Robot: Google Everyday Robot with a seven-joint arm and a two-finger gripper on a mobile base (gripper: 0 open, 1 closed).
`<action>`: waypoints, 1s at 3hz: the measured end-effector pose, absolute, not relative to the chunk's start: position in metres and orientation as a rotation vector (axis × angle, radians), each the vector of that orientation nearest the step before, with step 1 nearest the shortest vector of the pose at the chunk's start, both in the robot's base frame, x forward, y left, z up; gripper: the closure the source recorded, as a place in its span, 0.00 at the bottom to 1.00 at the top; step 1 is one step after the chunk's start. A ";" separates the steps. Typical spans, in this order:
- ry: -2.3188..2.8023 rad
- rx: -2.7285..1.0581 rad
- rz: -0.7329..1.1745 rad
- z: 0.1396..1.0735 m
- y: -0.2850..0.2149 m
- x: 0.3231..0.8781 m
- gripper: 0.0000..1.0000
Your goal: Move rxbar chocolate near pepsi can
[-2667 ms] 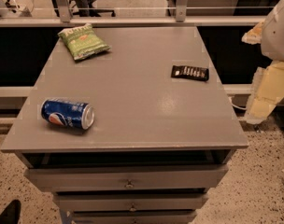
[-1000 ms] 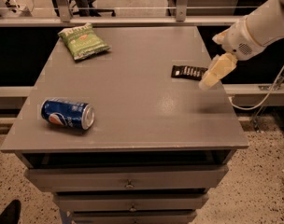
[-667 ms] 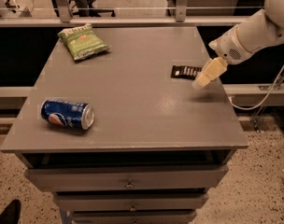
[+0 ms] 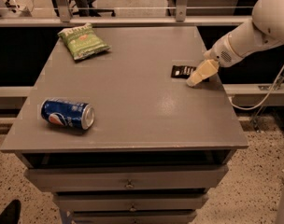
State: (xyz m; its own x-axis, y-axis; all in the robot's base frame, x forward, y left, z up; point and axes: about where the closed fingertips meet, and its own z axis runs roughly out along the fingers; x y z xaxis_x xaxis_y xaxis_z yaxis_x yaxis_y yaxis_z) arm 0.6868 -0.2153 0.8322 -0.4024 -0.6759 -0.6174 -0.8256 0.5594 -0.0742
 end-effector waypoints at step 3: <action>2.203 -1.203 0.458 0.850 -0.201 0.665 0.88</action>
Offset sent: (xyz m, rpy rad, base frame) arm -0.0151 0.0110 0.0342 0.0853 0.0564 0.0207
